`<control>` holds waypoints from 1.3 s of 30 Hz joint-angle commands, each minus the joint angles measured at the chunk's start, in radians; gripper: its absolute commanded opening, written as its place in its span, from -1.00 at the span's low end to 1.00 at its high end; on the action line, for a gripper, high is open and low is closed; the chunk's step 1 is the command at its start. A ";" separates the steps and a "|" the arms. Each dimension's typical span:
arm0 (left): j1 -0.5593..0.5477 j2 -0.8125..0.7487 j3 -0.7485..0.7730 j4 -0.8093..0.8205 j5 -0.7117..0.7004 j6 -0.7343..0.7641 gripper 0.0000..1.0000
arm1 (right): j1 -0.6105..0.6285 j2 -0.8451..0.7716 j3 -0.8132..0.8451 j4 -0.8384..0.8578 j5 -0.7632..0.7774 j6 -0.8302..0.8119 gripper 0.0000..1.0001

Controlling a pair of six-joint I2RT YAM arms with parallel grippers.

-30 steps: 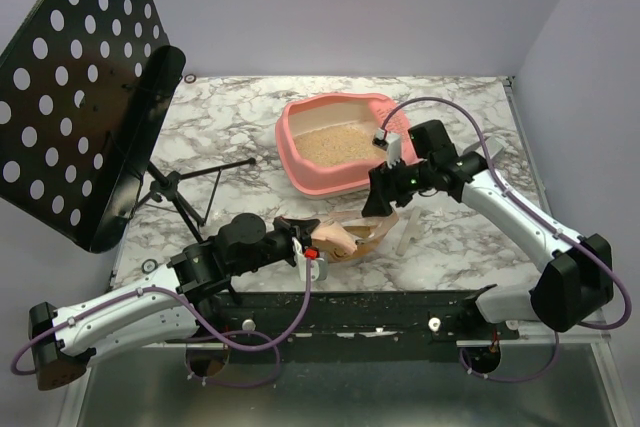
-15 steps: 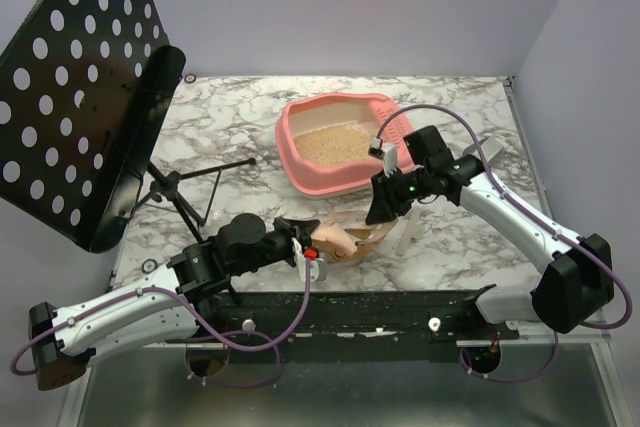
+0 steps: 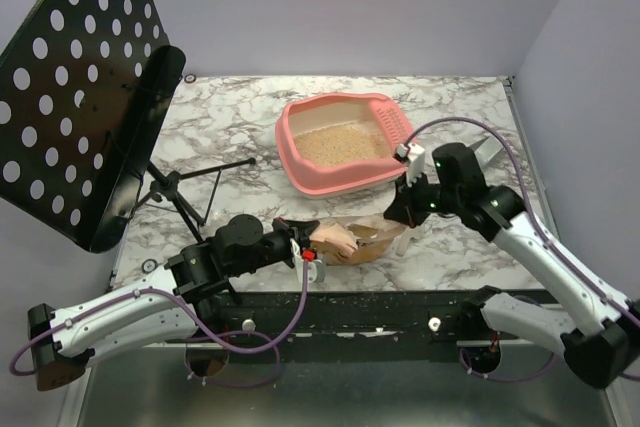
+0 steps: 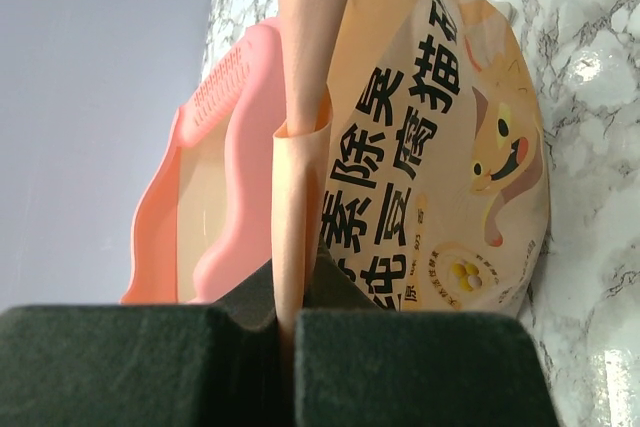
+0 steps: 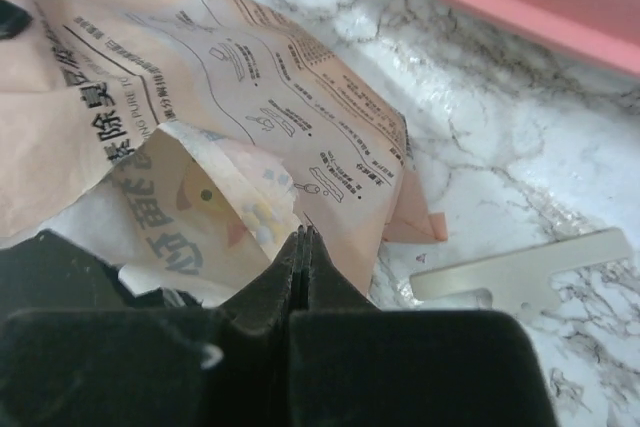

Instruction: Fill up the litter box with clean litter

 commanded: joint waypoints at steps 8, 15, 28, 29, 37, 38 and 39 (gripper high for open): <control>-0.011 0.002 -0.024 0.213 -0.193 0.018 -1.00 | 0.081 -0.383 -0.469 0.604 0.106 0.120 -0.99; -0.011 0.021 -0.030 0.235 -0.237 0.028 -1.00 | 0.253 -0.458 -0.512 0.615 0.420 0.130 -0.99; -0.008 0.030 -0.044 0.318 -0.409 0.077 -1.00 | 0.291 -0.710 -0.578 0.547 0.545 0.179 -0.99; -0.007 0.030 -0.038 0.301 -0.394 0.077 -1.00 | 0.291 -0.704 -0.566 0.535 0.551 0.183 -0.99; -0.011 -0.004 -0.012 0.161 -0.233 0.076 -1.00 | 0.291 -0.577 -0.377 0.483 0.588 0.137 0.00; -0.010 -0.011 -0.009 0.146 -0.215 0.077 -1.00 | 0.291 -0.540 -0.339 0.458 0.568 0.118 0.06; -0.013 -0.020 -0.003 0.132 -0.198 0.080 -1.00 | 0.291 -0.506 -0.287 0.420 0.561 0.107 0.18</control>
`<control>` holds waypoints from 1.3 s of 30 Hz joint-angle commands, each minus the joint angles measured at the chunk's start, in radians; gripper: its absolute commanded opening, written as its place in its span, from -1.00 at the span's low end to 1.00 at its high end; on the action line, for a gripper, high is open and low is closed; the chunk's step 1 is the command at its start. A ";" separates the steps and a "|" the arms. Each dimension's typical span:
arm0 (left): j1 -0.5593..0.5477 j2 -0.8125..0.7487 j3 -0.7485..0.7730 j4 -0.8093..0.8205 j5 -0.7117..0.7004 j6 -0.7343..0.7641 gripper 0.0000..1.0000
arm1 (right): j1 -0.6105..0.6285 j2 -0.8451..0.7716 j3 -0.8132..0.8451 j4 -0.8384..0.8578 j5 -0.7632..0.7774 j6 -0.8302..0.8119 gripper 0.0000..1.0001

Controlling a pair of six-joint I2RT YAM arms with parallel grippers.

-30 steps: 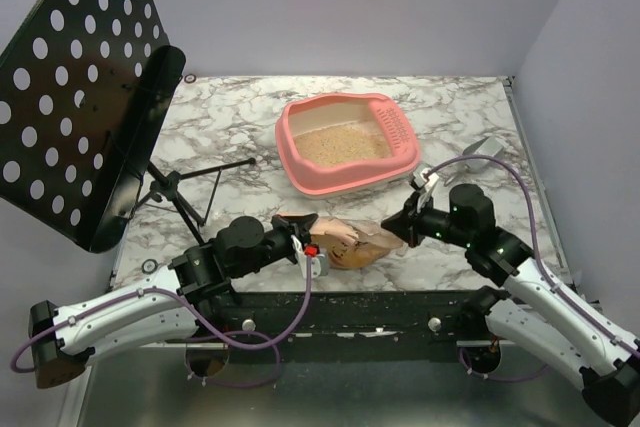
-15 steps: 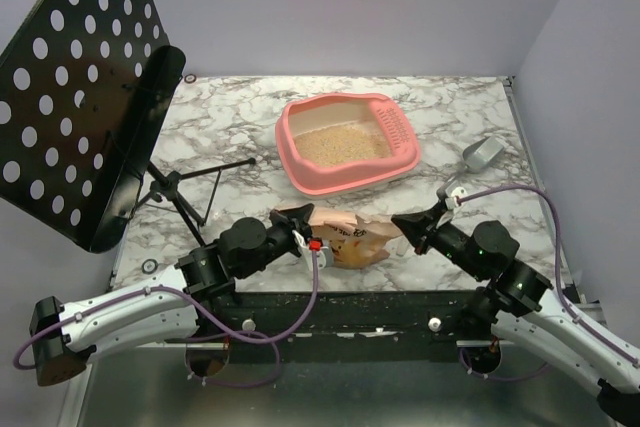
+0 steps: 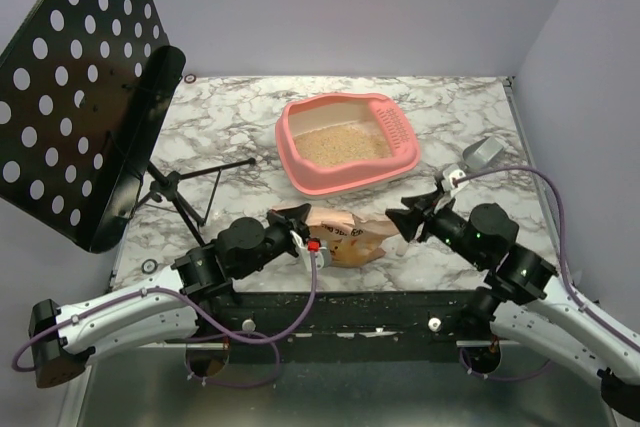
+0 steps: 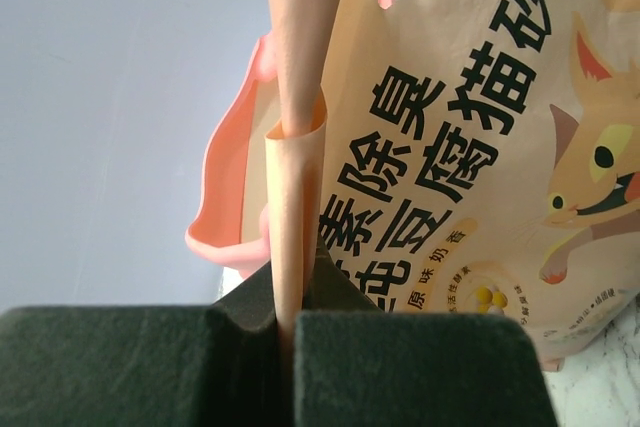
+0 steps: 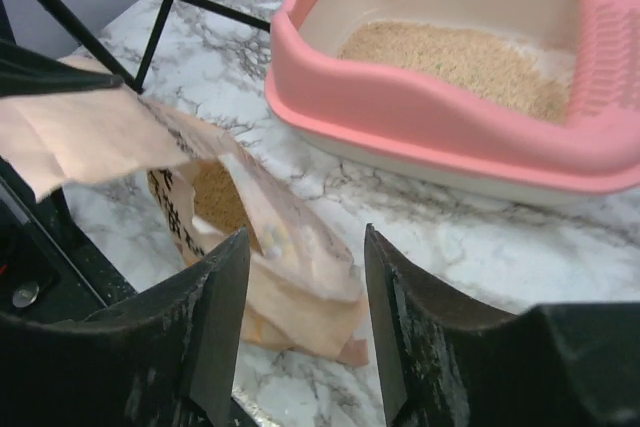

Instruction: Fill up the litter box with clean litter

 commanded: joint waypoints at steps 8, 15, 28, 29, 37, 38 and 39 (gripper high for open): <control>-0.003 -0.107 0.011 -0.029 0.174 0.062 -1.00 | -0.015 0.503 0.668 -0.538 -0.078 -0.215 0.57; -0.005 -0.205 -0.018 -0.098 0.202 0.038 -1.00 | -0.187 0.621 0.719 -0.668 -0.394 -0.296 0.52; -0.006 -0.440 -0.151 -0.197 0.296 -0.155 -1.00 | -0.196 0.747 0.648 -0.693 -0.652 -0.395 0.45; -0.006 -0.443 -0.153 -0.197 0.293 -0.154 -1.00 | -0.196 0.762 0.650 -0.698 -0.666 -0.399 0.43; -0.006 -0.448 -0.160 -0.182 0.271 -0.155 -1.00 | -0.184 0.816 0.622 -0.678 -0.753 -0.395 0.39; -0.006 -0.451 -0.165 -0.178 0.269 -0.154 -1.00 | -0.179 0.821 0.616 -0.676 -0.763 -0.393 0.39; -0.006 -0.451 -0.165 -0.178 0.269 -0.152 -1.00 | -0.175 0.825 0.611 -0.670 -0.767 -0.388 0.39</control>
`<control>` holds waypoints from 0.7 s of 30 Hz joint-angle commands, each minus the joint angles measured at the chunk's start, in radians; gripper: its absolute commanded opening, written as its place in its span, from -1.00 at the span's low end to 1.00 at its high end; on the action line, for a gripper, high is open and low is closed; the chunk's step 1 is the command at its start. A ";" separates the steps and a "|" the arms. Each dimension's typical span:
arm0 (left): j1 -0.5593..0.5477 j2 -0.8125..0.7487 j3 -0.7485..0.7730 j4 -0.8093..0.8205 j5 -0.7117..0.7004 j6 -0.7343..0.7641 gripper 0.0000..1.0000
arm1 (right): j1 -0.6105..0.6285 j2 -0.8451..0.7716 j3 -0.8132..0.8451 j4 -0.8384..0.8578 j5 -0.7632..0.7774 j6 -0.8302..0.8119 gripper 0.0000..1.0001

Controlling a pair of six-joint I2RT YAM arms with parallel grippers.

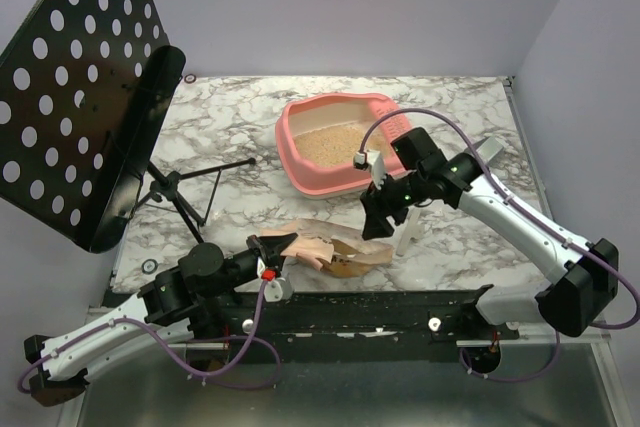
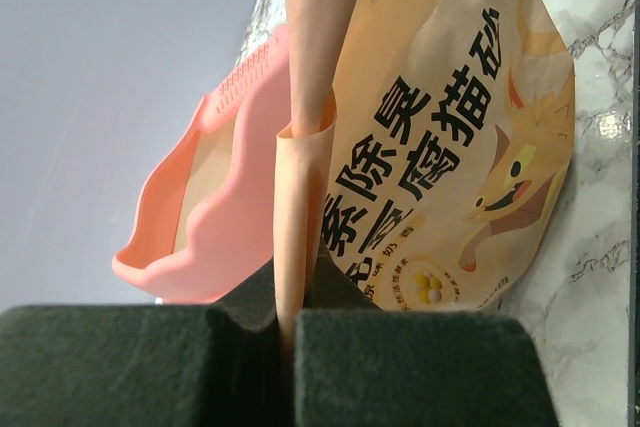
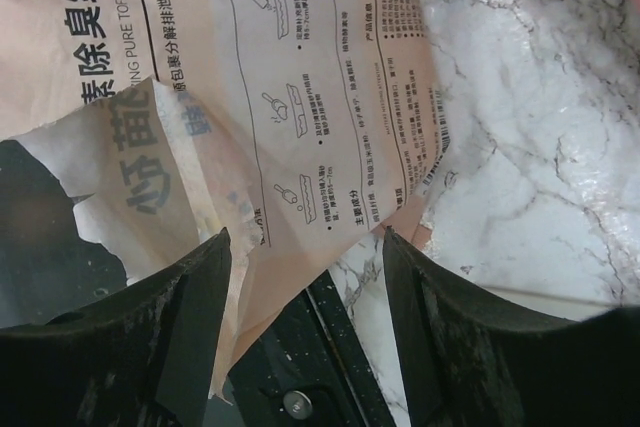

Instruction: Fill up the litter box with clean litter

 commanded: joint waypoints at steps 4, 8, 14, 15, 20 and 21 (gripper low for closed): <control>-0.004 -0.010 -0.013 0.035 0.034 -0.025 -1.00 | 0.037 0.026 -0.033 0.027 -0.097 0.006 0.38; -0.004 -0.006 -0.016 0.035 0.035 -0.023 -1.00 | 0.054 0.023 -0.038 0.053 -0.115 0.023 0.38; -0.004 0.000 -0.018 0.045 0.031 -0.023 -1.00 | 0.084 0.027 -0.042 0.044 -0.114 0.018 0.37; -0.004 0.002 -0.018 0.043 0.028 -0.023 -1.00 | 0.089 0.031 -0.047 0.044 -0.109 0.018 0.37; -0.004 0.017 -0.015 0.046 0.022 -0.019 -1.00 | 0.114 0.047 -0.067 0.027 -0.026 0.012 0.37; -0.004 0.022 -0.012 0.048 0.022 -0.020 -1.00 | 0.120 0.044 -0.070 0.027 -0.016 0.012 0.36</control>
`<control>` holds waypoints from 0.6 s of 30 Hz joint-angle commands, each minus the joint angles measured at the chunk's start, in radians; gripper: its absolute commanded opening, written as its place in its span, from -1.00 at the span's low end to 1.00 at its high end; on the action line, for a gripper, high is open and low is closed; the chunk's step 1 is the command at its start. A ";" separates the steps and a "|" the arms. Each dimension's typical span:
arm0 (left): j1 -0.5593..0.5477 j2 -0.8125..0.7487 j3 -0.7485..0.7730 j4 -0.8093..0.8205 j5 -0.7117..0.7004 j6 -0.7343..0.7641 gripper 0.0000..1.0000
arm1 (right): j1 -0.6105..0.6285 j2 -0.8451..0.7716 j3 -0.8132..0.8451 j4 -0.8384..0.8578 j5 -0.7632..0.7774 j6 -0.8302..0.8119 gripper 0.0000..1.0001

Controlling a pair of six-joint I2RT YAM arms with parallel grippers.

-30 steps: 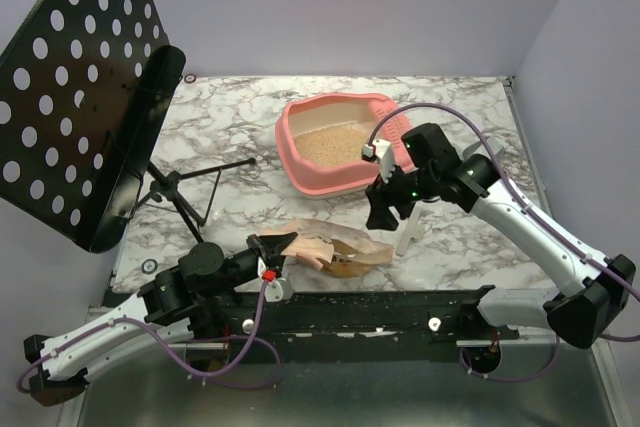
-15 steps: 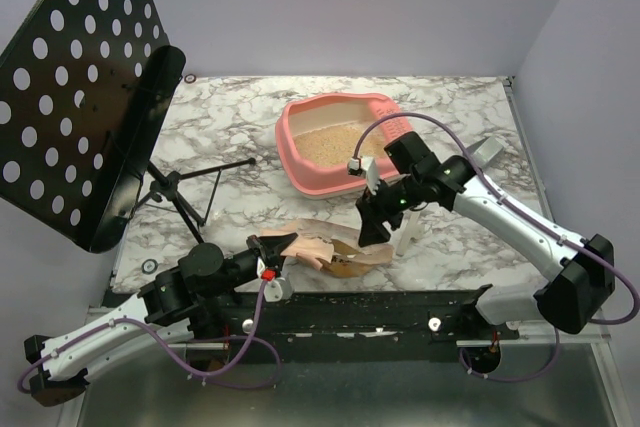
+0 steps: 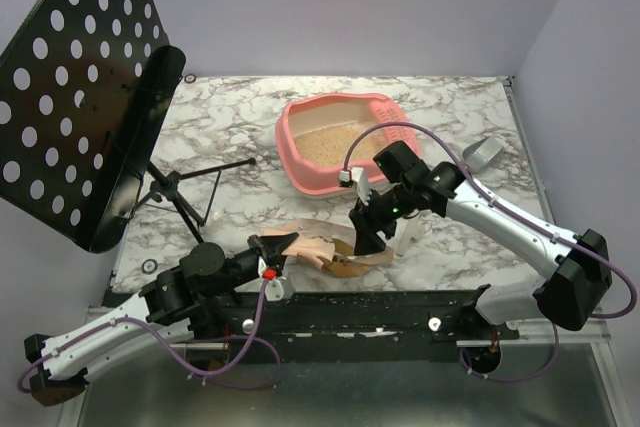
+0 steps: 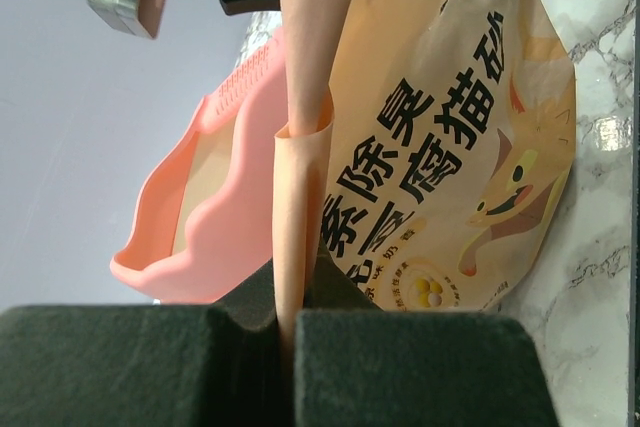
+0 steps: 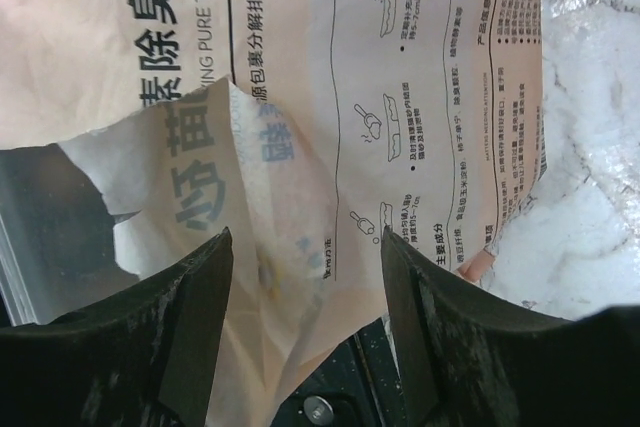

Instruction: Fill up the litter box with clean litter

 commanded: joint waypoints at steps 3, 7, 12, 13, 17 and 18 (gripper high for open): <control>-0.004 0.033 0.002 0.032 0.023 -0.012 -1.00 | 0.034 0.005 -0.029 -0.002 0.108 -0.001 -0.14; -0.004 0.057 0.017 0.029 0.010 -0.005 -1.00 | 0.055 -0.030 -0.014 0.003 0.287 0.015 -0.99; -0.004 0.116 0.062 0.039 -0.023 0.023 -1.00 | 0.166 -0.163 -0.053 0.179 0.648 0.038 -0.99; -0.004 0.134 0.079 0.039 -0.057 0.032 -1.00 | 0.175 -0.201 -0.066 0.233 0.688 0.028 -0.99; -0.004 0.223 0.154 0.021 -0.147 0.084 -1.00 | 0.195 -0.278 -0.175 0.458 0.835 0.016 -0.99; -0.004 0.240 0.171 0.018 -0.169 0.109 -1.00 | 0.195 -0.284 -0.196 0.510 0.867 0.009 -0.99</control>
